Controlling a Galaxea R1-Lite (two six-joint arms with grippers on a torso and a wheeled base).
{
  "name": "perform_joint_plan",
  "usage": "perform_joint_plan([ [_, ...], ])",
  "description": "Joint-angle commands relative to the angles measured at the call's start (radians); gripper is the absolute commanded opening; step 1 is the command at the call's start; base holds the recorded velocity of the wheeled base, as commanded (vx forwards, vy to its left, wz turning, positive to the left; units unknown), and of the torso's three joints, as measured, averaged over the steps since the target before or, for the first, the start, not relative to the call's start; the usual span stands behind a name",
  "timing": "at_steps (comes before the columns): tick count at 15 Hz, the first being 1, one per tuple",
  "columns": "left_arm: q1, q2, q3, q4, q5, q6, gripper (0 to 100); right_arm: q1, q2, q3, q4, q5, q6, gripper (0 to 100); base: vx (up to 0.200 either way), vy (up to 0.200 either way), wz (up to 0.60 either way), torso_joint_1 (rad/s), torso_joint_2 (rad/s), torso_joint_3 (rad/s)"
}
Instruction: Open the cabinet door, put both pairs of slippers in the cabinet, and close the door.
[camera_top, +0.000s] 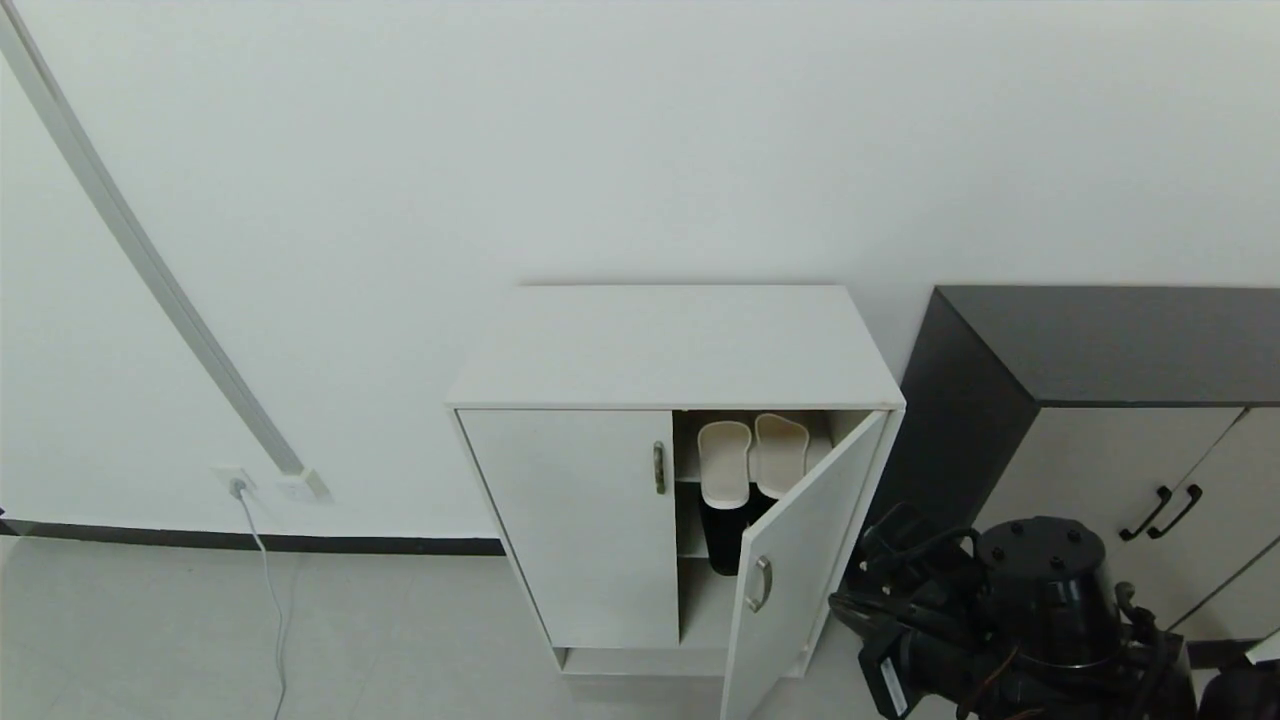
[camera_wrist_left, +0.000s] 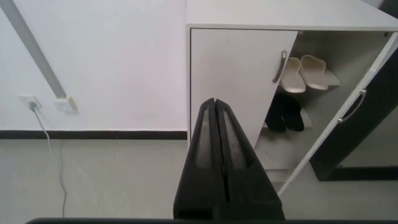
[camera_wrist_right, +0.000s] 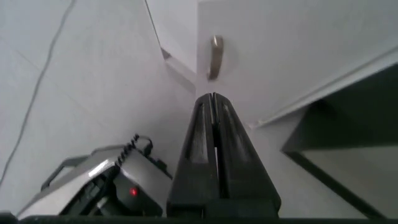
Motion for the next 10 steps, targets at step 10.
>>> perform_joint_plan([
  [10,0.0,0.002,0.0,0.0,0.001,-0.001,0,-0.05,0.34,-0.283,-0.096,-0.007,0.041,0,0.0,0.0,0.0,0.0,0.0,0.0],
])
